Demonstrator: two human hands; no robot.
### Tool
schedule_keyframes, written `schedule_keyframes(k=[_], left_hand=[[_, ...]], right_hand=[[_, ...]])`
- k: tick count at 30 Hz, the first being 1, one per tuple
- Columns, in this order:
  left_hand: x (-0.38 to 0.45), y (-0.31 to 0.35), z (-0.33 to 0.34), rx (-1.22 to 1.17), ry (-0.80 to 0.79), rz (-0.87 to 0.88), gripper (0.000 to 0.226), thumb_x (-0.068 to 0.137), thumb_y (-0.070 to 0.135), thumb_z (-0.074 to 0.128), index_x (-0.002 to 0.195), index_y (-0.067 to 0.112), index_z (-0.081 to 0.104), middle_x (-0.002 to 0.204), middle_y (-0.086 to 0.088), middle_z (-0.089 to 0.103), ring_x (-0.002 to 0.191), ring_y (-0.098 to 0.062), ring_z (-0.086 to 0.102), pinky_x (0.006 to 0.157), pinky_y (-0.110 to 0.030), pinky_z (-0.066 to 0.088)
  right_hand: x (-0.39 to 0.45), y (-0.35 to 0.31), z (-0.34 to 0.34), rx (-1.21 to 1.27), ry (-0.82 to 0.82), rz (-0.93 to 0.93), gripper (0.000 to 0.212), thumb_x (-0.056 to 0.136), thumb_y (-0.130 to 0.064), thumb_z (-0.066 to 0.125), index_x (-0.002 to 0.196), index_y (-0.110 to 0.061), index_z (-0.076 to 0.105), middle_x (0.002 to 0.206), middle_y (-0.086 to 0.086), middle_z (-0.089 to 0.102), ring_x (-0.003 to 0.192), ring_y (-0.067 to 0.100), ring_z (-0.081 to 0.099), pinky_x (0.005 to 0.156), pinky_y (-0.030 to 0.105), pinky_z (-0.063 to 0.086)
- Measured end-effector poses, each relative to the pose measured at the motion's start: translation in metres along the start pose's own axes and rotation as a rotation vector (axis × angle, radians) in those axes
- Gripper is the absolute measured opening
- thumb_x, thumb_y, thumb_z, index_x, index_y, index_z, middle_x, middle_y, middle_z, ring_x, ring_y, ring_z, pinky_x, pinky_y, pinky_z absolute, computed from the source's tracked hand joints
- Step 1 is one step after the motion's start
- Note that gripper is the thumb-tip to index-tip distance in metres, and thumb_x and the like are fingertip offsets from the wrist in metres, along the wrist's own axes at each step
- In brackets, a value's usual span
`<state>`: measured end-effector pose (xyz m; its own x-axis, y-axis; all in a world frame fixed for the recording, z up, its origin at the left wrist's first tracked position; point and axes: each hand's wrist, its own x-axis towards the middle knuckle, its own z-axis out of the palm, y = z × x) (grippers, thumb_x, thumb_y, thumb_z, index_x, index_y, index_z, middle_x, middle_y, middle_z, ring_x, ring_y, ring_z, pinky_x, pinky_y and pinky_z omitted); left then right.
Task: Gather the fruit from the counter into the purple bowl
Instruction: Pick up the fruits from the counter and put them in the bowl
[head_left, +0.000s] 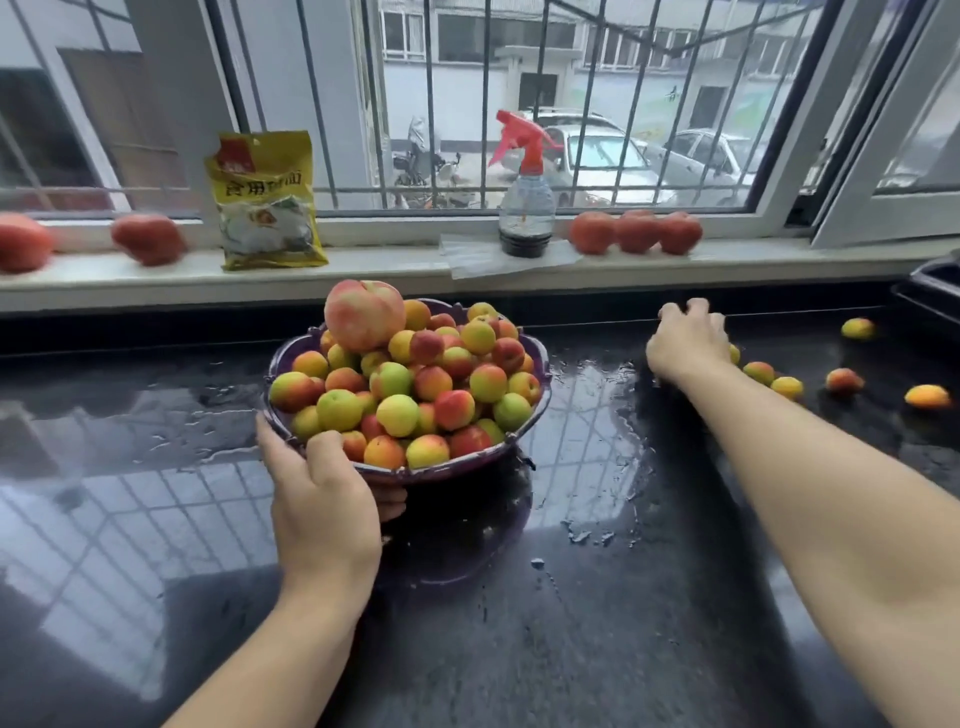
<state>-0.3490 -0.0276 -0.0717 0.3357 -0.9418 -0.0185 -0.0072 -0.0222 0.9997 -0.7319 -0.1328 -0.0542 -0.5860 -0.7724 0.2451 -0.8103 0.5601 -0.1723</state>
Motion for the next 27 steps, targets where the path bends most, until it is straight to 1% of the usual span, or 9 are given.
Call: schedule_keyframes(k=[3, 6, 8, 12, 17, 21, 24, 25, 27], left_hand=[[0.004, 0.0, 0.015, 0.098, 0.057, 0.02, 0.073, 0.082, 0.06, 0.028, 0.154, 0.057, 0.016, 0.133, 0.0, 0.065, 0.105, -0.042, 0.072, 0.088, -0.063, 0.058], [0.009, -0.003, 0.026, 0.21, 0.078, 0.051, 0.073, 0.08, 0.063, 0.023, 0.152, 0.056, 0.017, 0.132, -0.005, 0.067, 0.109, -0.042, 0.068, 0.091, -0.066, 0.055], [0.011, -0.004, 0.029, 0.253, 0.079, 0.065, 0.073, 0.08, 0.063, 0.023, 0.152, 0.054, 0.019, 0.131, -0.004, 0.068, 0.109, -0.042, 0.068, 0.093, -0.065, 0.055], [0.011, -0.006, 0.028, 0.256, 0.076, 0.061, 0.072, 0.081, 0.065, 0.025, 0.152, 0.051, 0.024, 0.132, -0.002, 0.068, 0.11, -0.042, 0.068, 0.093, -0.065, 0.055], [0.009, -0.003, 0.029, 0.25, 0.061, 0.069, 0.073, 0.082, 0.065, 0.025, 0.153, 0.047, 0.026, 0.131, -0.003, 0.068, 0.107, -0.04, 0.07, 0.089, -0.062, 0.058], [0.006, -0.001, 0.027, 0.231, 0.059, 0.06, 0.072, 0.083, 0.066, 0.026, 0.152, 0.046, 0.029, 0.128, -0.002, 0.069, 0.104, -0.04, 0.071, 0.087, -0.062, 0.059], [0.006, -0.002, 0.025, 0.219, 0.046, 0.059, 0.07, 0.083, 0.066, 0.029, 0.15, 0.045, 0.033, 0.124, -0.002, 0.071, 0.1, -0.041, 0.072, 0.086, -0.062, 0.06], [0.006, -0.001, 0.024, 0.218, 0.037, 0.061, 0.07, 0.083, 0.066, 0.03, 0.15, 0.044, 0.034, 0.123, -0.003, 0.071, 0.099, -0.041, 0.072, 0.086, -0.061, 0.06], [0.005, 0.0, 0.023, 0.212, 0.02, 0.059, 0.073, 0.082, 0.065, 0.03, 0.152, 0.043, 0.03, 0.124, -0.003, 0.071, 0.099, -0.041, 0.073, 0.087, -0.059, 0.06]], right_hand=[[0.031, 0.011, 0.006, -0.206, -0.017, -0.048, 0.034, 0.096, -0.023, 0.053, 0.127, -0.012, 0.057, 0.136, 0.019, 0.038, 0.122, 0.046, 0.044, 0.107, 0.048, 0.036], [0.049, 0.013, 0.009, -0.312, -0.094, -0.058, 0.036, 0.097, -0.029, 0.052, 0.129, -0.015, 0.061, 0.137, 0.017, 0.038, 0.118, 0.044, 0.053, 0.108, 0.047, 0.035], [0.051, 0.01, 0.011, -0.344, -0.116, -0.079, 0.037, 0.096, -0.023, 0.049, 0.129, -0.013, 0.062, 0.138, 0.017, 0.038, 0.115, 0.043, 0.057, 0.107, 0.047, 0.037], [0.039, 0.003, 0.011, -0.324, -0.036, -0.132, 0.035, 0.092, -0.015, 0.051, 0.123, -0.005, 0.064, 0.132, 0.018, 0.04, 0.114, 0.045, 0.052, 0.1, 0.047, 0.044], [0.002, -0.026, -0.006, 0.053, 0.081, -0.204, 0.031, 0.09, -0.01, 0.057, 0.12, -0.001, 0.057, 0.127, 0.02, 0.044, 0.111, 0.046, 0.051, 0.097, 0.048, 0.044], [-0.045, -0.052, -0.042, 0.561, 0.231, -0.27, 0.025, 0.091, -0.015, 0.068, 0.113, -0.01, 0.058, 0.112, 0.009, 0.056, 0.097, 0.028, 0.058, 0.084, 0.036, 0.047], [-0.075, -0.08, -0.081, 0.947, 0.026, -0.33, 0.03, 0.094, -0.03, 0.07, 0.117, -0.015, 0.058, 0.099, 0.001, 0.065, 0.083, 0.017, 0.067, 0.075, 0.026, 0.051], [-0.082, -0.092, -0.092, 0.984, -0.033, -0.383, 0.032, 0.095, -0.035, 0.067, 0.12, -0.017, 0.06, 0.099, 0.001, 0.067, 0.083, 0.017, 0.069, 0.076, 0.028, 0.053], [-0.087, -0.117, -0.103, 0.874, -0.086, -0.496, 0.03, 0.096, -0.038, 0.063, 0.12, -0.02, 0.065, 0.103, 0.001, 0.068, 0.091, 0.017, 0.066, 0.081, 0.031, 0.054]])
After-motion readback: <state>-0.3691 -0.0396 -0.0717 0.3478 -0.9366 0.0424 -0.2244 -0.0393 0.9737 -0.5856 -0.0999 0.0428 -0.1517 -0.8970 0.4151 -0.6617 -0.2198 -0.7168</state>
